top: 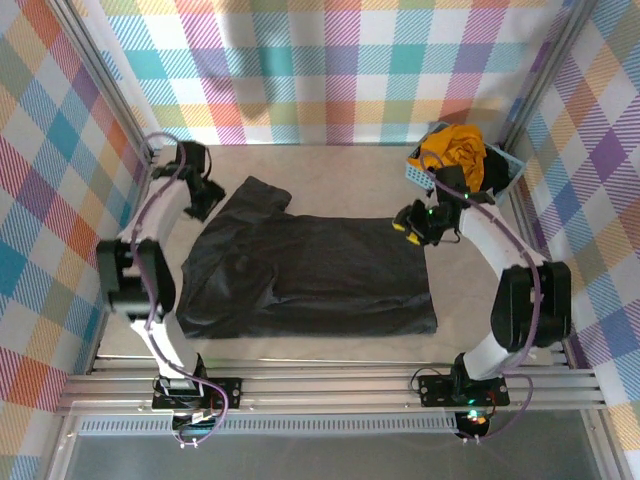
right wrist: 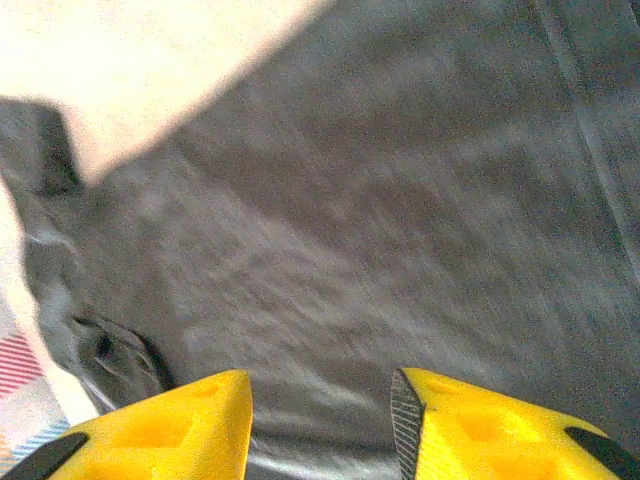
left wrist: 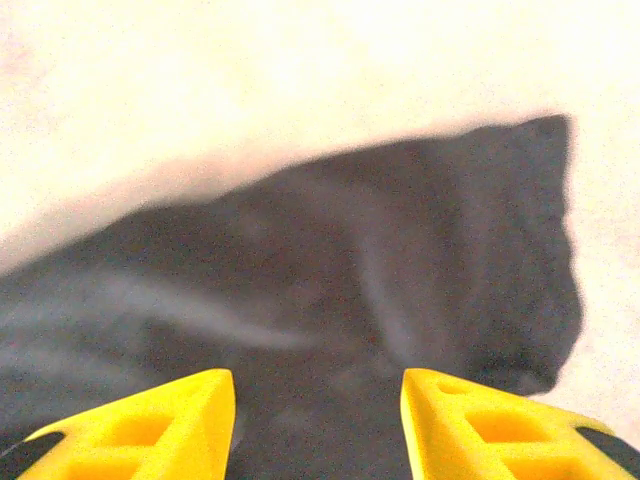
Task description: Fold and stack the t-shirts
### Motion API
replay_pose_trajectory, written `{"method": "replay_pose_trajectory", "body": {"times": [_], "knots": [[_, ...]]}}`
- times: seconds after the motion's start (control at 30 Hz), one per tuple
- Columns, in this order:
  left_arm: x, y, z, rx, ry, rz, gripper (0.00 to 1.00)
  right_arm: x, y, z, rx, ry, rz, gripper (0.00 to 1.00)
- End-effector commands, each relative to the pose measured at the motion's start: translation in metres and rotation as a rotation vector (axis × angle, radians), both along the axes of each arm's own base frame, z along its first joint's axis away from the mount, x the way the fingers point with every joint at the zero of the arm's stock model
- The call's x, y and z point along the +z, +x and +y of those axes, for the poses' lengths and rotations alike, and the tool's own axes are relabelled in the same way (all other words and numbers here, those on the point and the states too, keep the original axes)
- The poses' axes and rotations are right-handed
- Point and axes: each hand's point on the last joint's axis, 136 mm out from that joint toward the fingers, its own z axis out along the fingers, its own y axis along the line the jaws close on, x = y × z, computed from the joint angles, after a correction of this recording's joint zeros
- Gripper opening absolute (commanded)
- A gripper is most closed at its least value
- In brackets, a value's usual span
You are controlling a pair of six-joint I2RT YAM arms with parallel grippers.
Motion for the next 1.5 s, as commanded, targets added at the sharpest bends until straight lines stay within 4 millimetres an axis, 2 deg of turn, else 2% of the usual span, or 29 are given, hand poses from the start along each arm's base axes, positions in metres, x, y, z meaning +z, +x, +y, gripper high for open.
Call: {"method": "replay_pose_trajectory", "body": {"times": [0.0,0.1,0.2,0.33,0.47,0.53,0.63,0.73,0.87,1.0,1.13,1.27,1.4,1.47], "knots": [[-0.009,0.06,-0.011,-0.161,0.049,-0.055,0.5,0.002,0.048,-0.003,0.011,0.037,-0.098,0.44],[-0.013,0.11,-0.011,-0.2,0.073,-0.142,0.53,0.009,0.072,-0.002,0.03,0.046,-0.127,0.46],[-0.023,0.154,-0.015,-0.249,0.088,-0.198,0.53,0.01,0.085,-0.001,0.042,0.059,-0.119,0.46],[-0.05,0.19,-0.018,-0.281,0.095,-0.214,0.54,0.016,0.093,-0.003,0.022,0.074,-0.134,0.47],[-0.07,0.212,-0.03,-0.308,0.059,-0.264,0.58,0.02,0.092,-0.002,0.015,0.09,-0.128,0.47],[-0.083,0.211,-0.037,-0.32,0.048,-0.242,0.59,0.019,0.09,-0.002,0.013,0.087,-0.121,0.47],[-0.1,0.205,-0.059,-0.386,0.047,-0.205,0.59,0.017,0.088,-0.004,0.005,0.095,-0.119,0.47],[-0.107,0.196,-0.075,-0.427,0.059,-0.165,0.58,0.014,0.089,-0.004,0.0,0.106,-0.11,0.47],[-0.118,0.179,-0.083,-0.444,0.109,-0.082,0.56,0.014,0.092,-0.002,0.002,0.118,-0.112,0.47],[-0.127,0.161,-0.077,-0.429,0.172,0.012,0.51,0.011,0.095,-0.003,0.0,0.12,-0.103,0.47],[-0.133,0.151,-0.072,-0.421,0.202,0.064,0.42,0.007,0.094,-0.01,-0.017,0.083,-0.085,0.47],[-0.132,0.15,-0.068,-0.409,0.221,0.072,0.26,-0.011,0.085,-0.033,-0.101,-0.043,-0.007,0.46],[-0.115,0.152,-0.066,-0.395,0.257,0.048,0.08,-0.033,0.079,-0.057,-0.213,-0.171,0.037,0.44],[-0.1,0.155,-0.065,-0.39,0.282,0.025,0.0,-0.041,0.08,-0.069,-0.271,-0.249,0.047,0.43]]}}
